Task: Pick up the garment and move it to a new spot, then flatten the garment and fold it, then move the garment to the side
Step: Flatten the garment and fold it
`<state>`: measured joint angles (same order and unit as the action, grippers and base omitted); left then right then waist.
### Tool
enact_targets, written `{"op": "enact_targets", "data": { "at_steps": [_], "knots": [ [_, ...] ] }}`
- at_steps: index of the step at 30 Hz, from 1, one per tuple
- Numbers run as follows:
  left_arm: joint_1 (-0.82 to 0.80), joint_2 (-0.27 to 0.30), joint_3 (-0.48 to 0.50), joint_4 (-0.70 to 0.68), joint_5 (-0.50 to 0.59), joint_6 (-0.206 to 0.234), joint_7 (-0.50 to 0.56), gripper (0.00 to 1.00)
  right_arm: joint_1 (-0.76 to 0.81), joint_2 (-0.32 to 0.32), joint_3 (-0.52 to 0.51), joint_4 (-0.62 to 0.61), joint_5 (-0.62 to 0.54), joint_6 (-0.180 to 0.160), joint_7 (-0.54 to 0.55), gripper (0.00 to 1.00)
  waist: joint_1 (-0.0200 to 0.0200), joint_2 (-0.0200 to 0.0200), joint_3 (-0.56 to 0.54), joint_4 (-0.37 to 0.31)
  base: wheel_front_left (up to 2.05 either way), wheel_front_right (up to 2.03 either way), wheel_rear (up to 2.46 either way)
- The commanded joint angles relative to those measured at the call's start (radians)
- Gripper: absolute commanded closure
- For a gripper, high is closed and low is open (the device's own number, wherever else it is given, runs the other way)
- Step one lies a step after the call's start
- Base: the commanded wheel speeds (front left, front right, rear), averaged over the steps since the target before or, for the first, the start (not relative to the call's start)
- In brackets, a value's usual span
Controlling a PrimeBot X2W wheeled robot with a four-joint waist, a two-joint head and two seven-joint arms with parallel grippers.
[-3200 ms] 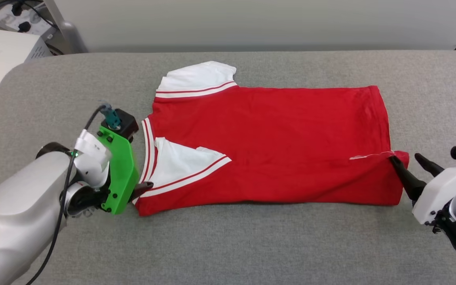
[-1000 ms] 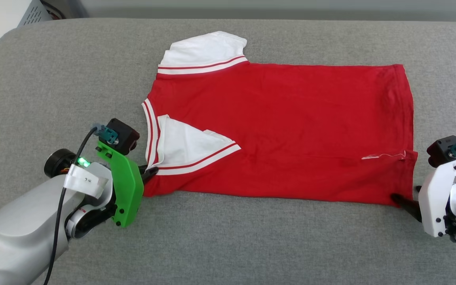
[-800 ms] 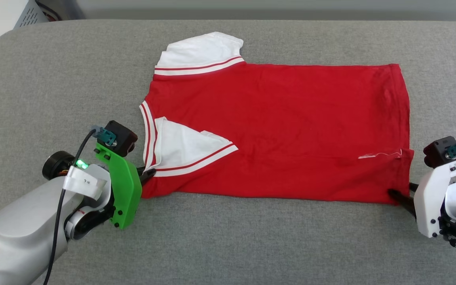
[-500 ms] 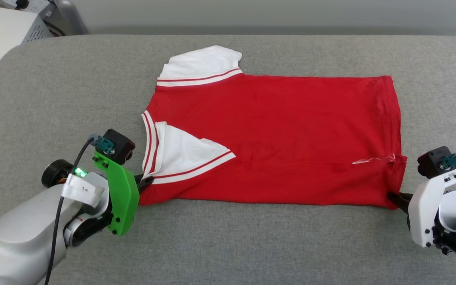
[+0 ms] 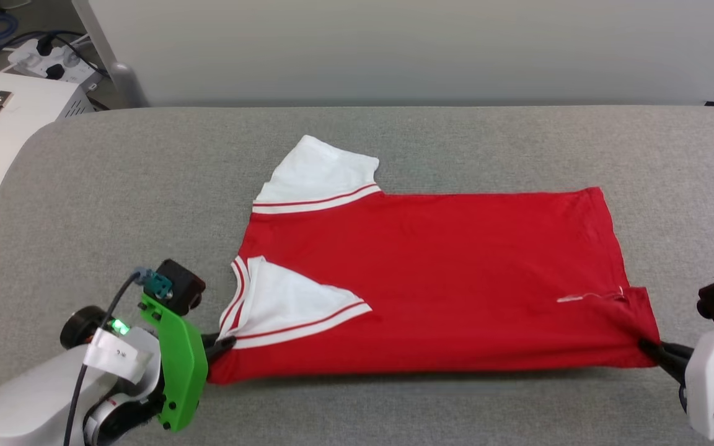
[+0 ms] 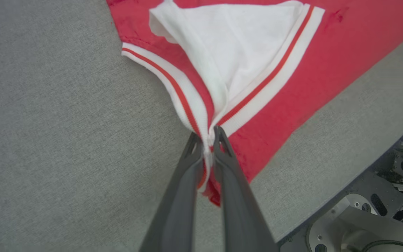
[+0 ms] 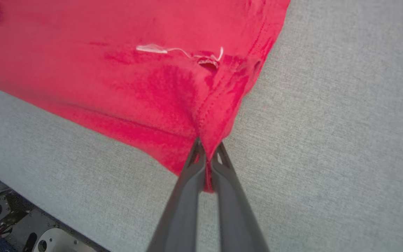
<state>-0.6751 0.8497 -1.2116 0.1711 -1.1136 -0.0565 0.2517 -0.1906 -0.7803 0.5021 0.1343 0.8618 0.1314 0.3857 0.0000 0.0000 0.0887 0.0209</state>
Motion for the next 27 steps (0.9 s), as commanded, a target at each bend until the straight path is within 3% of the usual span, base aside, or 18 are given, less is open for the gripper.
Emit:
{"op": "enact_targets", "data": {
  "at_steps": [1,7,17,18,19,20,21,27],
  "knots": [
    [0.030,0.012,-0.005,-0.010,-0.008,0.014,-0.002,1.00,0.041,-0.008,-0.023,-0.009,0.013,-0.001,0.011,1.00,0.0000,0.0000,-0.008,0.001,0.00,0.00,0.00],
    [0.107,-0.006,-0.027,-0.022,-0.016,0.027,-0.006,1.00,0.168,-0.004,-0.089,-0.032,0.002,-0.001,0.040,1.00,0.0000,0.0000,-0.004,0.003,0.00,0.00,0.00],
    [0.156,-0.065,-0.039,0.080,-0.010,0.021,-0.035,1.00,0.221,0.081,-0.122,0.031,-0.039,-0.001,0.052,1.00,0.0000,0.0000,0.028,0.002,0.00,0.00,0.00],
    [0.155,-0.070,-0.038,0.090,-0.008,0.021,-0.041,1.00,0.218,0.087,-0.122,0.037,-0.045,-0.001,0.047,0.93,0.0000,0.0000,0.028,0.003,0.00,0.00,0.00],
    [0.154,-0.076,-0.036,0.101,-0.004,0.022,-0.050,0.98,0.213,0.095,-0.124,0.044,-0.053,-0.001,0.036,0.55,0.0000,0.0000,0.027,0.004,0.00,0.00,0.00],
    [0.152,-0.080,-0.034,0.109,0.002,0.024,-0.061,0.34,0.210,0.102,-0.129,0.048,-0.059,-0.001,0.025,0.00,0.0000,0.0000,0.024,0.004,0.00,0.00,0.00],
    [0.148,-0.083,-0.029,0.117,0.013,0.031,-0.081,0.00,0.206,0.113,-0.143,0.056,-0.069,-0.001,0.004,0.00,0.0000,0.0000,0.017,0.005,0.00,0.00,0.00],
    [0.154,-0.063,0.007,0.108,0.042,0.070,-0.188,0.00,0.214,0.165,-0.221,0.021,-0.135,-0.001,-0.105,0.00,0.0000,0.0000,-0.026,0.005,0.00,0.00,0.00]
  ]
}}
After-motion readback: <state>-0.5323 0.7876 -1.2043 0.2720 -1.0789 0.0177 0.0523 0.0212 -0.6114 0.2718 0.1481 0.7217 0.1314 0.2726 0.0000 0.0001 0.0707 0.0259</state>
